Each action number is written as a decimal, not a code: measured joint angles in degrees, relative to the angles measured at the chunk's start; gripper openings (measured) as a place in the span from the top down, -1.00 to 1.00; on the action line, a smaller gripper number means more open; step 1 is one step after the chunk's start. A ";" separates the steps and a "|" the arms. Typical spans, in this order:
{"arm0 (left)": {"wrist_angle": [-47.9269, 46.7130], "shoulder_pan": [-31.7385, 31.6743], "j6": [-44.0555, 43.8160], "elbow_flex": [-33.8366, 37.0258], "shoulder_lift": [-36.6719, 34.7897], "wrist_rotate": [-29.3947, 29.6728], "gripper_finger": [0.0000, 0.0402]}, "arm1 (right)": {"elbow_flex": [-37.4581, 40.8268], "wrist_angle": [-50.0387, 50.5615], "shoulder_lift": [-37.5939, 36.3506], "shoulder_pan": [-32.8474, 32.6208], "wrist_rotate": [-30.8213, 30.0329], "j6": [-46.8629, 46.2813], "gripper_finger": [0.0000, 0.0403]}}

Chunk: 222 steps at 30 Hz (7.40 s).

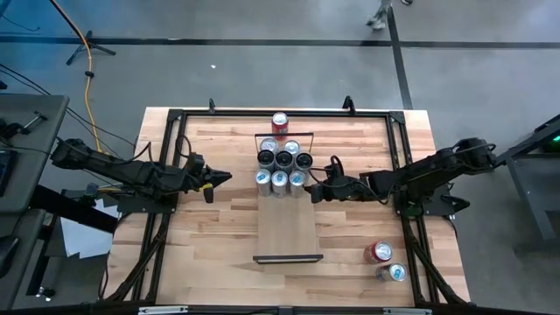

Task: Place canned beverage on shelf
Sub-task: Put the top blue soda can on the shelf aligned with the other blue soda can, then adjust the blue soda can on the shelf, then put the blue soda can on the shelf aligned with the other blue soda can

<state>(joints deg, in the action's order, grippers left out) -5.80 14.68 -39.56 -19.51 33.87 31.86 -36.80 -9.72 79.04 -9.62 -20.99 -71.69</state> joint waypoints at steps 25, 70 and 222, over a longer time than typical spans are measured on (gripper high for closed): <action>-5.12 -0.02 -3.40 0.00 2.32 -0.23 1.00 | -0.01 -2.13 0.00 2.53 0.67 0.10 1.00; -17.09 7.32 -49.71 -51.65 65.33 9.45 1.00 | -0.01 27.24 -20.23 -2.06 -6.47 -1.04 1.00; 26.25 3.72 26.30 -15.06 13.68 -6.80 1.00 | -0.01 -9.81 -34.70 -7.64 -5.41 52.69 1.00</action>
<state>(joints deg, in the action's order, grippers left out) 20.44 18.39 -13.26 -34.57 47.55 25.06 -36.82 -19.53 44.34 -17.26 -26.39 -19.00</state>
